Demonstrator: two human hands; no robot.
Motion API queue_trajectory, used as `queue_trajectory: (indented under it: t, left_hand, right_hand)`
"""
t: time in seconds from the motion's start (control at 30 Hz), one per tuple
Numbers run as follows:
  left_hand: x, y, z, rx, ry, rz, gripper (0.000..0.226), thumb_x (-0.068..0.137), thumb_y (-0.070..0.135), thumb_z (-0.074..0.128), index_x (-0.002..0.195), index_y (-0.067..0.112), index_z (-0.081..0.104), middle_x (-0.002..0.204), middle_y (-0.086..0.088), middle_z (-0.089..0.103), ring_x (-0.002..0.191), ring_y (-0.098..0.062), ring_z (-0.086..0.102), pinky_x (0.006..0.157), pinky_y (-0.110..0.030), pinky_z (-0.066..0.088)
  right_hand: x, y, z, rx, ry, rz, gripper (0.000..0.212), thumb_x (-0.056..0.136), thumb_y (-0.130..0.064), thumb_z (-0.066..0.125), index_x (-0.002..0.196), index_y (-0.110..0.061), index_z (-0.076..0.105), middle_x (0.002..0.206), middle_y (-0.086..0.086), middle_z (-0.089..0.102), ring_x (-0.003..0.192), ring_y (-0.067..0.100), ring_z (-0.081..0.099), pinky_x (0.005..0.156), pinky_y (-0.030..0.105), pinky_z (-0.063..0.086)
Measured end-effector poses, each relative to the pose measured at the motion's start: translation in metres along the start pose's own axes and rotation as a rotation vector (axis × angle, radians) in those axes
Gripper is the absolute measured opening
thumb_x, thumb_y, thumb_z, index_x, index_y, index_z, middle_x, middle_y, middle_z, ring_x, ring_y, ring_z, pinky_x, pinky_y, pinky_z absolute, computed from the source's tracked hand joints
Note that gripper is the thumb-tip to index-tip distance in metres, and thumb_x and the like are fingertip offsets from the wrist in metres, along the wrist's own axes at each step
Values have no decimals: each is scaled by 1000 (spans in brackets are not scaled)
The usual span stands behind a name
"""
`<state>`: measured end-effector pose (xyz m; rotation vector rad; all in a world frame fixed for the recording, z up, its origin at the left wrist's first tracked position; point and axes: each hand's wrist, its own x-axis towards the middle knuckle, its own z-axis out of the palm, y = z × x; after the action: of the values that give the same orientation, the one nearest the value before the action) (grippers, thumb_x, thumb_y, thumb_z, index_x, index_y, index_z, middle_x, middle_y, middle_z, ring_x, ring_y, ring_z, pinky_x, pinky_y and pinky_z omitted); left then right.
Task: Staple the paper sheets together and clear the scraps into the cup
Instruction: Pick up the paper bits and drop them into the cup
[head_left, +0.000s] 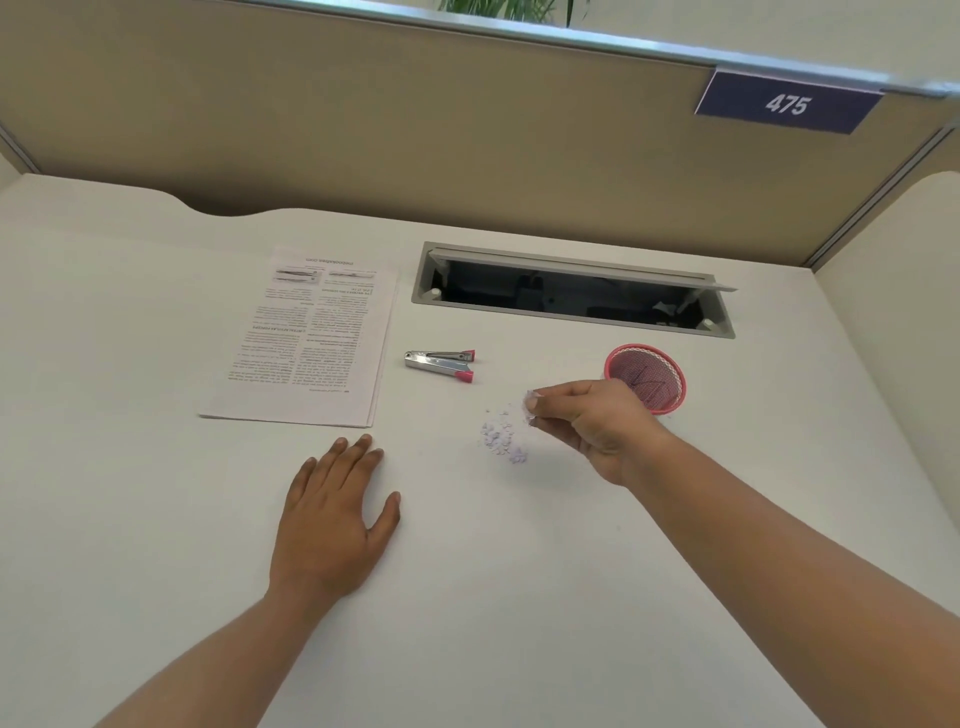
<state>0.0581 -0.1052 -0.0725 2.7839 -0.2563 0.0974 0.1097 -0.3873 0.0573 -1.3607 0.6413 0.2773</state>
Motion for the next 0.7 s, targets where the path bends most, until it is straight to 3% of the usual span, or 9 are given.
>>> queue_trajectory:
  t: [0.17, 0.27, 0.4, 0.47, 0.57, 0.7]
  left_hand:
    - [0, -1, 1, 9, 0, 4, 61, 90, 55, 38, 138, 21, 56, 153, 4, 50, 146, -20, 40, 121, -42, 24]
    - [1, 0, 1, 7, 2, 7, 62, 90, 55, 38, 137, 20, 57, 152, 3, 51, 145, -21, 41, 121, -43, 25]
    - [1, 1, 1, 11, 7, 8, 61, 90, 55, 39, 136, 19, 58, 151, 3, 52, 144, -21, 42, 120, -42, 24]
    - [1, 1, 0, 10, 7, 9, 61, 89, 55, 39, 136, 19, 58, 151, 3, 52, 144, -21, 43, 120, -42, 24]
    - [1, 1, 0, 8, 5, 10, 62, 89, 55, 39, 136, 19, 58, 151, 3, 52, 144, -22, 43, 120, -44, 25]
    - [2, 0, 1, 5, 3, 6, 62, 89, 55, 38, 136, 20, 58, 151, 4, 52, 144, -21, 42, 120, -43, 24]
  right_hand:
    - [-17, -36, -27, 105, 14, -26, 7, 77, 7, 73, 84, 5, 72, 80, 11, 75, 68, 17, 73, 64, 21, 60]
    - [-17, -57, -51, 101, 82, -64, 10, 77, 4, 74, 87, 3, 73, 88, 12, 75, 77, 18, 73, 65, 21, 60]
    - [-9, -73, -77, 62, 150, -127, 6, 79, 6, 71, 84, 4, 70, 88, 13, 71, 74, 16, 71, 58, 17, 57]
    - [0, -75, -85, -105, 199, -156, 6, 77, 4, 75, 81, 2, 72, 89, 14, 72, 81, 21, 71, 59, 19, 59]
    - [16, -69, -92, -569, 295, -210, 5, 74, -4, 81, 75, -4, 76, 85, 14, 74, 86, 28, 72, 74, 33, 62]
    - [28, -61, -85, -1101, 335, -234, 8, 81, -9, 73, 86, -10, 79, 97, 11, 72, 88, 28, 65, 67, 34, 57]
